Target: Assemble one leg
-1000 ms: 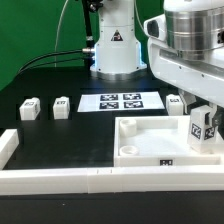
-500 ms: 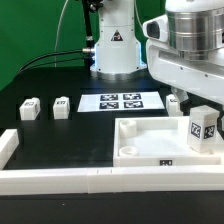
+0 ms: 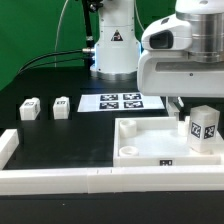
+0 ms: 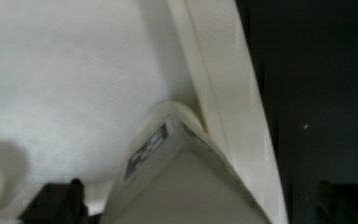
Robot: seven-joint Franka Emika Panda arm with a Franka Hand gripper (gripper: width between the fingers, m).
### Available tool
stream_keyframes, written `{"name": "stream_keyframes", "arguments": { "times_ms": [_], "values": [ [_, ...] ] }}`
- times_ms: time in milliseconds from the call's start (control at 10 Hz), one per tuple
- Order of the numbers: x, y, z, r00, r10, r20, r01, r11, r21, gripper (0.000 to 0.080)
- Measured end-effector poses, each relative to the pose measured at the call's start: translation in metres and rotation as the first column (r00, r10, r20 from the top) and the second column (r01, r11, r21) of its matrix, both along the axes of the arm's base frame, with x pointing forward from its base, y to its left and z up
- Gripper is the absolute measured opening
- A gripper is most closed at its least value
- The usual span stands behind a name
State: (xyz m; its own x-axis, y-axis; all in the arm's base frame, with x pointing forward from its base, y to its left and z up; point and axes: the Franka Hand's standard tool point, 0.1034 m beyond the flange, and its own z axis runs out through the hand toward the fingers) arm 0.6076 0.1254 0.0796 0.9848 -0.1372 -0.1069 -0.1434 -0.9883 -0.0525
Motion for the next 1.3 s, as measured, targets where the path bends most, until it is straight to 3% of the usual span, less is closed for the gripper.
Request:
{"name": "stream_keyframes", "arguments": {
  "times_ms": [200,400,700,800,900,1000,1300],
  "values": [
    [-0.0001,-0.0005,-0.0002,0.976,0.217,0.016,-0.217,0.976,0.009,0.0649],
    [0.0016,-0.0044,-0.0006,0.894,0.447,0.035,-0.448,0.893,0.027,0.0649],
    [0.0018,-0.0057,-0.0009,0.869,0.492,0.041,-0.494,0.869,0.031,0.0629],
    [0.0018,-0.0057,-0.0009,0.869,0.492,0.041,-0.494,0.869,0.031,0.0500],
    [0.0018,-0.0058,-0.0010,0.869,0.492,0.041,-0.494,0.869,0.031,0.0500],
    [0.0019,-0.0065,-0.0010,0.870,0.492,0.041,-0.493,0.869,0.030,0.0326],
    [0.0022,-0.0082,-0.0012,0.891,0.452,0.036,-0.453,0.891,0.027,0.0293]
  ]
}}
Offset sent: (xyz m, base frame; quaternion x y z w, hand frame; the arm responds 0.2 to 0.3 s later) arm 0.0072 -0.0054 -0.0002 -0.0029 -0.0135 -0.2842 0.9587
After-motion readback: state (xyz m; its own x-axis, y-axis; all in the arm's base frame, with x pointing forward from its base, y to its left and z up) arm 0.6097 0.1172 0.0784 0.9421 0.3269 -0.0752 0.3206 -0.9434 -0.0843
